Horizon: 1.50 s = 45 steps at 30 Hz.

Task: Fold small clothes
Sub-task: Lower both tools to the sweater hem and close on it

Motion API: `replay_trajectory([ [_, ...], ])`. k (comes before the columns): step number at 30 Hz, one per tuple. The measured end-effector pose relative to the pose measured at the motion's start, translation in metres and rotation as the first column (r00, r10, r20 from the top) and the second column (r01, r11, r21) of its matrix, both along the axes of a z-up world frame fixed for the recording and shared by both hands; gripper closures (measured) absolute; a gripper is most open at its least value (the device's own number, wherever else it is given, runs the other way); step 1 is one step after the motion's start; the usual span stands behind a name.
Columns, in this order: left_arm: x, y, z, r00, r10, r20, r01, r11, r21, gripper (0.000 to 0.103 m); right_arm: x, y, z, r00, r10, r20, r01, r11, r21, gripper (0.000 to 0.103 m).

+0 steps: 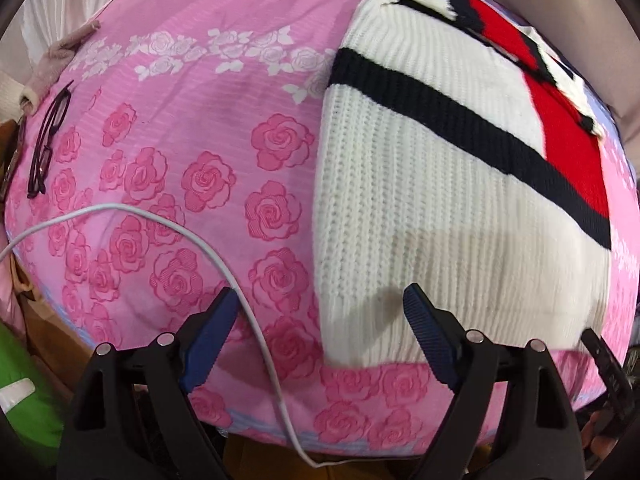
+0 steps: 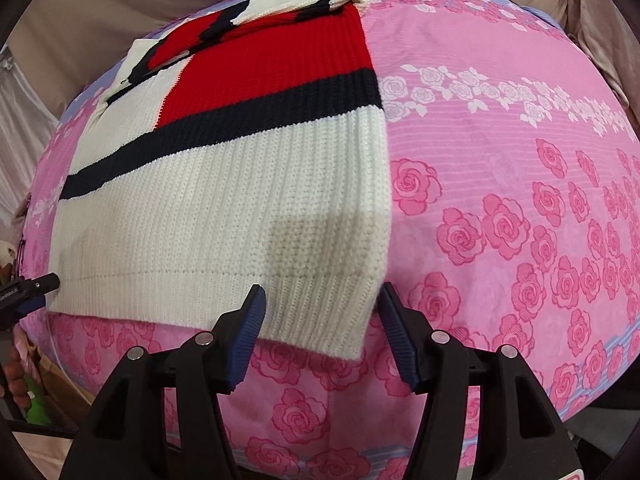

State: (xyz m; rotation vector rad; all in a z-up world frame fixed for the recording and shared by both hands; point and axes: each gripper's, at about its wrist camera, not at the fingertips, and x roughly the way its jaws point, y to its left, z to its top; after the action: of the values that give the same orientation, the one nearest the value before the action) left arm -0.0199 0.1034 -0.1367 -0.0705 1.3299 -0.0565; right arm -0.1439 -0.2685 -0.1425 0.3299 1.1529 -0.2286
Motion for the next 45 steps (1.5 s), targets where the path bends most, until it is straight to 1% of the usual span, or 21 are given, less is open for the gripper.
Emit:
replay_trajectory([
  [3,0.004,-0.001,0.000,1.000,0.025,0.001,-0.025,1.000,-0.012,0.025,0.004,0.001,0.000,1.000,0.008,0.007,-0.008,1.000,-0.001,0.044],
  [4,0.006,-0.001,0.002,1.000,0.028,0.002,-0.028,0.999,-0.018,0.035,0.006,0.001,0.000,1.000,0.011,0.007,-0.010,1.000,-0.002,0.045],
  [5,0.007,-0.002,0.003,1.000,0.029,0.003,-0.029,0.999,-0.023,0.048,0.007,0.002,0.001,1.000,0.013,0.013,-0.013,1.000,-0.003,0.052],
  [6,0.009,-0.001,0.005,1.000,0.025,-0.002,-0.025,0.999,-0.034,0.058,0.007,0.002,0.001,1.000,0.019,0.017,-0.019,1.000,0.003,0.057],
  [7,0.011,0.000,0.006,1.000,0.028,-0.007,-0.028,0.998,-0.062,0.074,0.007,0.001,0.001,1.000,0.022,0.018,-0.022,1.000,0.001,0.068],
  [8,0.016,0.002,0.007,0.999,0.032,-0.017,-0.033,0.995,-0.089,0.086,0.008,0.000,0.002,1.000,0.023,0.018,-0.023,1.000,0.000,0.073],
  [9,0.017,0.004,0.009,0.999,0.046,-0.026,-0.049,0.992,-0.118,0.091,0.009,-0.002,0.002,0.999,0.025,0.023,-0.025,1.000,0.013,0.086],
  [10,0.017,0.006,0.011,0.998,0.057,-0.027,-0.060,0.989,-0.133,0.093,0.008,-0.003,0.003,0.999,0.024,0.029,-0.024,0.999,0.022,0.093],
  [15,0.009,0.009,0.030,0.998,0.059,-0.010,-0.060,0.980,-0.188,0.094,0.003,-0.006,0.021,0.995,0.038,0.091,-0.040,0.999,0.025,0.095],
  [18,0.000,0.010,0.035,0.998,0.070,0.008,-0.068,0.985,-0.157,0.087,0.005,-0.003,0.024,0.994,0.071,0.081,-0.072,0.997,0.007,0.095],
  [20,-0.003,0.012,0.039,0.996,0.093,0.005,-0.091,0.988,-0.126,0.063,0.007,-0.001,0.021,0.994,0.083,0.068,-0.083,0.997,0.000,0.095],
  [23,-0.013,0.021,0.044,0.991,0.132,-0.002,-0.132,0.985,-0.114,0.049,0.009,-0.002,0.016,0.996,0.077,0.051,-0.078,0.997,0.014,0.093],
  [30,-0.006,0.006,0.015,0.991,0.124,-0.056,-0.131,0.981,-0.145,0.048,0.007,-0.005,0.007,0.998,0.062,0.019,-0.062,0.998,0.017,0.086],
  [32,-0.001,-0.001,0.012,0.993,0.112,-0.043,-0.117,0.983,-0.139,0.048,0.006,-0.006,0.005,0.998,0.057,0.011,-0.057,0.998,0.016,0.084],
  [35,0.005,-0.013,0.018,0.998,0.061,0.025,-0.058,0.992,-0.109,0.047,0.007,-0.006,0.004,0.999,0.051,0.007,-0.051,0.999,0.015,0.083],
  [36,0.007,-0.016,0.016,0.999,0.044,0.028,-0.041,0.995,-0.093,0.047,0.007,-0.006,0.004,0.999,0.051,0.006,-0.051,0.999,0.013,0.083],
  [38,0.011,-0.014,0.004,0.999,0.040,-0.009,-0.041,0.996,-0.080,0.047,0.007,-0.005,0.003,0.999,0.051,0.007,-0.051,0.999,0.015,0.082],
  [40,0.009,-0.014,0.002,0.999,0.038,0.014,-0.037,0.996,-0.081,0.046,0.007,-0.005,0.003,0.999,0.048,0.007,-0.048,0.999,0.017,0.082],
  [42,0.007,-0.016,0.002,1.000,0.022,0.013,-0.021,0.997,-0.070,0.047,0.008,-0.005,0.002,0.999,0.047,0.006,-0.048,0.999,0.016,0.082],
  [43,0.005,-0.014,0.002,0.999,0.029,0.013,-0.028,0.997,-0.075,0.051,0.009,-0.004,0.002,0.999,0.047,0.008,-0.047,0.999,0.016,0.082],
  [45,0.004,-0.012,0.002,0.999,0.043,0.011,-0.042,0.994,-0.098,0.069,0.009,-0.003,0.002,0.999,0.040,0.008,-0.040,0.999,0.012,0.082],
])
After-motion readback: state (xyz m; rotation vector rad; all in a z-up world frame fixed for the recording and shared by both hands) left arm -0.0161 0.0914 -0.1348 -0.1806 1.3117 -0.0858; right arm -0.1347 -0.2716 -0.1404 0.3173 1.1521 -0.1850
